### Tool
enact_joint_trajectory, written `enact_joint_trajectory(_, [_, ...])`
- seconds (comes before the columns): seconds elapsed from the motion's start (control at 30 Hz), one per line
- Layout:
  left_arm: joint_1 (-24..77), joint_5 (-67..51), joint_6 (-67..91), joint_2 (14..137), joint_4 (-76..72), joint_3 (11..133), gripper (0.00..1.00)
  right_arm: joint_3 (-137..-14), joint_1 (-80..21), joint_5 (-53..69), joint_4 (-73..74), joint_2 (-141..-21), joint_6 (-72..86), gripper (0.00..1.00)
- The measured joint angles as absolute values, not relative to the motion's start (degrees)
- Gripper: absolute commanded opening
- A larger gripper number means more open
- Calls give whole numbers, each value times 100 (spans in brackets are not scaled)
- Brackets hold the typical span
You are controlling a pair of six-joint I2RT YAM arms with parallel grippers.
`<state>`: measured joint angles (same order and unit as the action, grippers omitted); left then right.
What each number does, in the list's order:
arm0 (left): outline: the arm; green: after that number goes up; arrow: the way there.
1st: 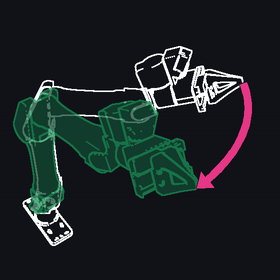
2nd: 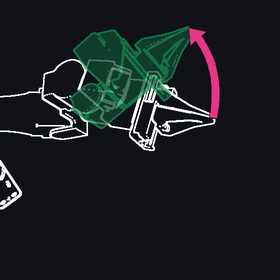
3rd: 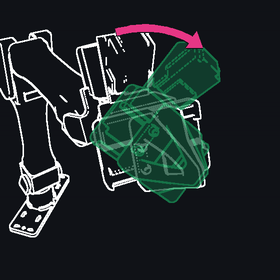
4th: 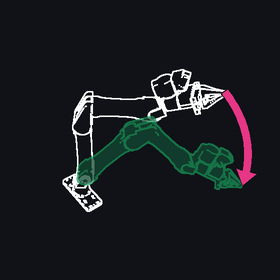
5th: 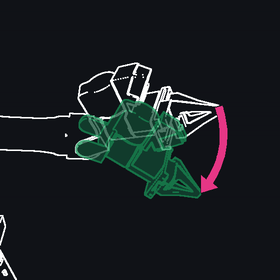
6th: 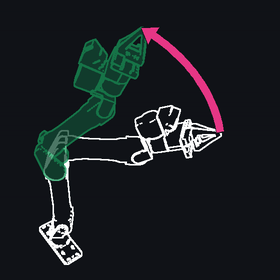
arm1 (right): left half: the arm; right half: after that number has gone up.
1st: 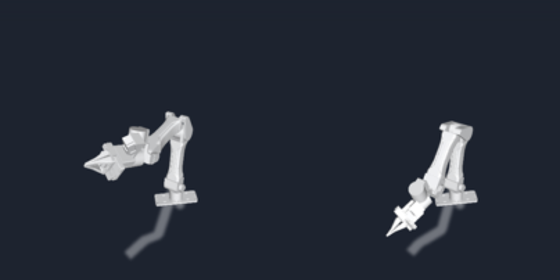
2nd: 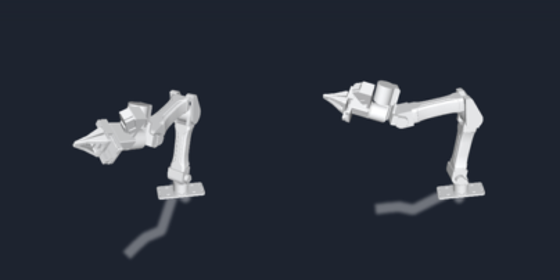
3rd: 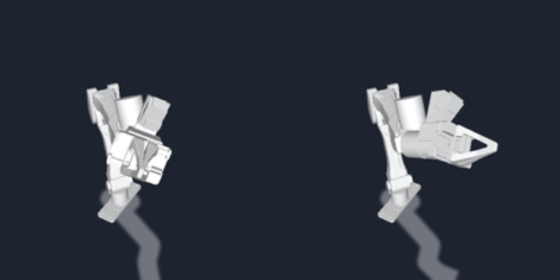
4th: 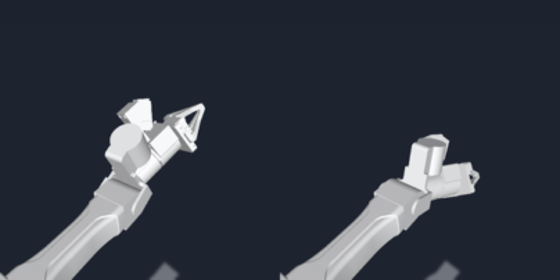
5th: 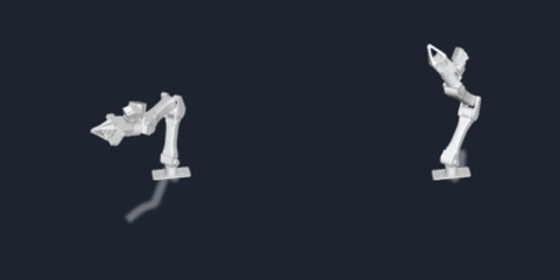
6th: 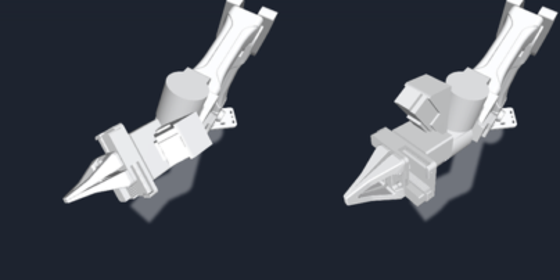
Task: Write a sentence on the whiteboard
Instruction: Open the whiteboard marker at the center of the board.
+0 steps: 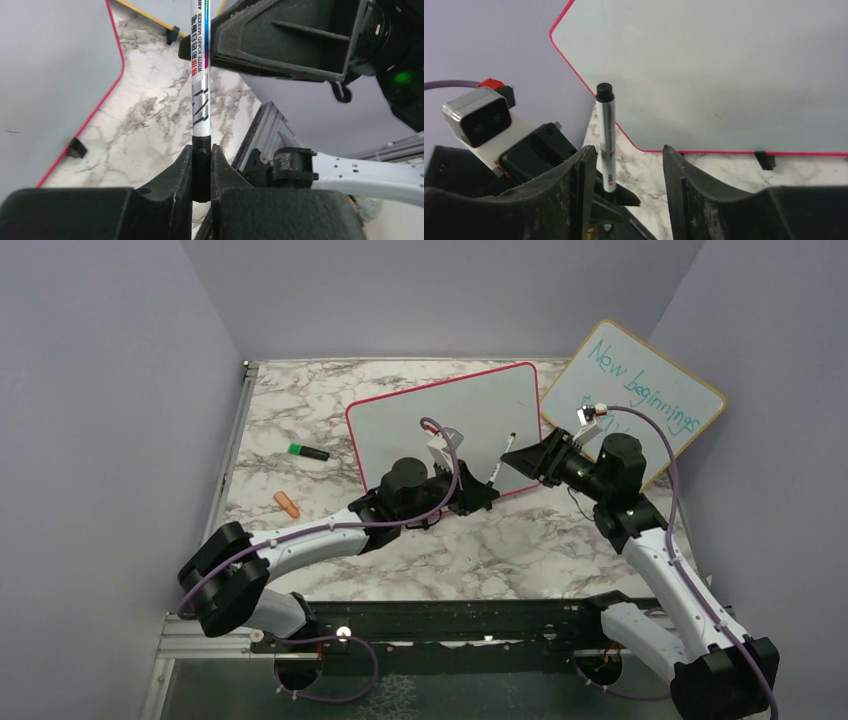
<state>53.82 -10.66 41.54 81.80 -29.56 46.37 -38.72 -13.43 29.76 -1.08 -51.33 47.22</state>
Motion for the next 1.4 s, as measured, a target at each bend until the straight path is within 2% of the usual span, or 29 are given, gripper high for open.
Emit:
enact_joint_trajectory(0.07, [5304, -1094, 3852, 7931, -2803, 4567, 0, -4088, -1343, 3006, 93, -5170, 4506, 75])
enact_joint_trajectory(0.13, [5192, -1096, 3463, 7684, -2536, 4571, 0, -4333, -1343, 3020, 333, -5175, 4246, 81])
enact_joint_trajectory(0.6, [4845, -718, 360, 7212, 943, 5680, 0, -6198, -1356, 3776, 2143, -5878, 2877, 88])
enact_joint_trajectory(0.8, [4838, -652, -882, 6871, 1446, 5662, 0, -6543, -1378, 4014, 2860, -6326, 2311, 89])
enact_joint_trajectory(1.13, [4838, -1031, -2169, 6226, 1426, 5135, 0, -6643, -1382, 4589, 3380, -6571, 1608, 89])
enact_joint_trajectory(1.4, [4838, -1529, -2582, 6309, 1382, 5190, 0, -6637, -1409, 5162, 3297, -6834, 1599, 80])
